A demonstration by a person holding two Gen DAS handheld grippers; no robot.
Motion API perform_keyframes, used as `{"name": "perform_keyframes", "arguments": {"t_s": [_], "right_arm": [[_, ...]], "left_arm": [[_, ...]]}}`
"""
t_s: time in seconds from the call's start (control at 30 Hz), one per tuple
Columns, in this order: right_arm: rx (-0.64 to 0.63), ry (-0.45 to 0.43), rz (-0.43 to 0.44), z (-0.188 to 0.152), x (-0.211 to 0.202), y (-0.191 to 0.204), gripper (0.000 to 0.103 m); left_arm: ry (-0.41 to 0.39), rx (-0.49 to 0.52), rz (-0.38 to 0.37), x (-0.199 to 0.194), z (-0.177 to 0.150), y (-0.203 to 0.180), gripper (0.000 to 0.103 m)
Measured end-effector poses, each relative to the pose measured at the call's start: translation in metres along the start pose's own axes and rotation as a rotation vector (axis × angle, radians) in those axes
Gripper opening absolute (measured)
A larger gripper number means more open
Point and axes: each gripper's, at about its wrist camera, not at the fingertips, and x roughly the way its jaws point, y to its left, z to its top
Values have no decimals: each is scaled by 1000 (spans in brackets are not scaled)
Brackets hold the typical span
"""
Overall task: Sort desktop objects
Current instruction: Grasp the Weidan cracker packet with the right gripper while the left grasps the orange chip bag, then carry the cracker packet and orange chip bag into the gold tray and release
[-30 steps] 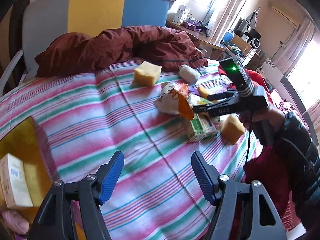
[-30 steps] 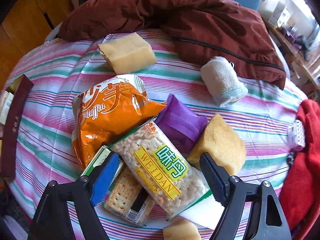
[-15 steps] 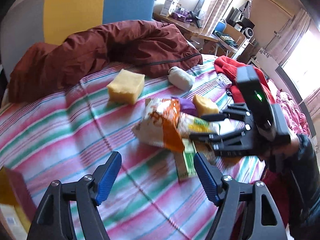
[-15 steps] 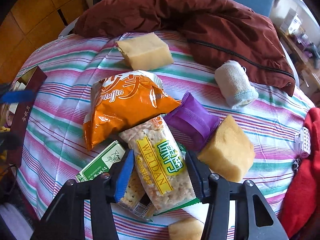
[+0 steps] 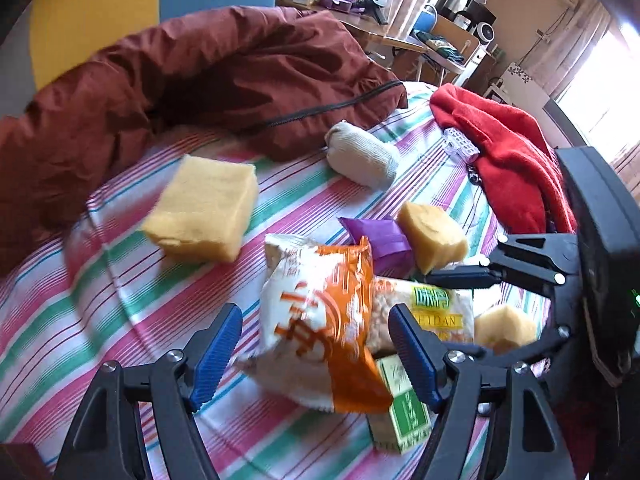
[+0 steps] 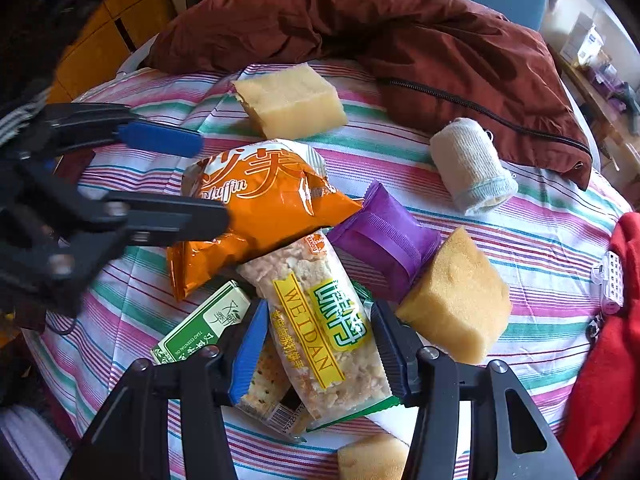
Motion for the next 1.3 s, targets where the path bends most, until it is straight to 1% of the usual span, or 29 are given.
{"name": "perform_keyframes", "arguments": {"t_s": [0.13, 0.17, 0.2, 0.23, 0.27, 0.33, 0.4, 0.5, 0.57, 0.63, 0.8, 0.83, 0.9, 1.03, 1.13, 1.3], "right_arm": [[2, 0, 3, 0, -1, -2, 54], [2, 0, 3, 0, -1, -2, 54], [2, 0, 3, 0, 0, -2, 54], [2, 0, 4, 0, -1, -2, 54], [2, -1, 3, -1, -1, -2, 54], [-2, -6, -1, -2, -2, -2, 53], [-4, -13, 1, -2, -4, -2, 50], [-3, -24, 1, 1, -5, -3, 48], [-2, -35, 0, 0, -8, -2, 47], [6, -53, 1, 1, -13, -4, 46], [0, -99, 9, -3, -26, -1, 46], [0, -105, 5, -3, -28, -1, 46], [7, -120, -1, 7, -21, 6, 46], [38, -155, -9, 9, -35, 6, 46], [28, -169, -29, 15, -44, 16, 46], [-20, -220, -43, 26, -69, 50, 46]], "left_arm": [[28, -26, -29, 20, 5, 6, 75], [49, -34, -42, 27, 5, 8, 71], [59, -34, -39, 34, 4, 9, 69], [54, -34, -42, 37, 1, 10, 66], [30, -37, -46, 35, -2, 12, 61], [7, -60, -53, 30, -8, 15, 60], [-21, -70, -36, 21, -16, 15, 60], [-52, -98, -33, 2, -29, 18, 60], [-71, -117, -11, -13, -38, 18, 60], [-94, -147, -14, -30, -46, 19, 60], [-151, -205, 28, -74, -69, 21, 60], [-162, -219, 34, -84, -75, 22, 60], [-193, -244, 50, -107, -90, 25, 60], [-245, -288, 88, -146, -118, 33, 60], [-283, -331, 112, -174, -141, 46, 60], [-329, -398, 130, -205, -176, 65, 60]]}}
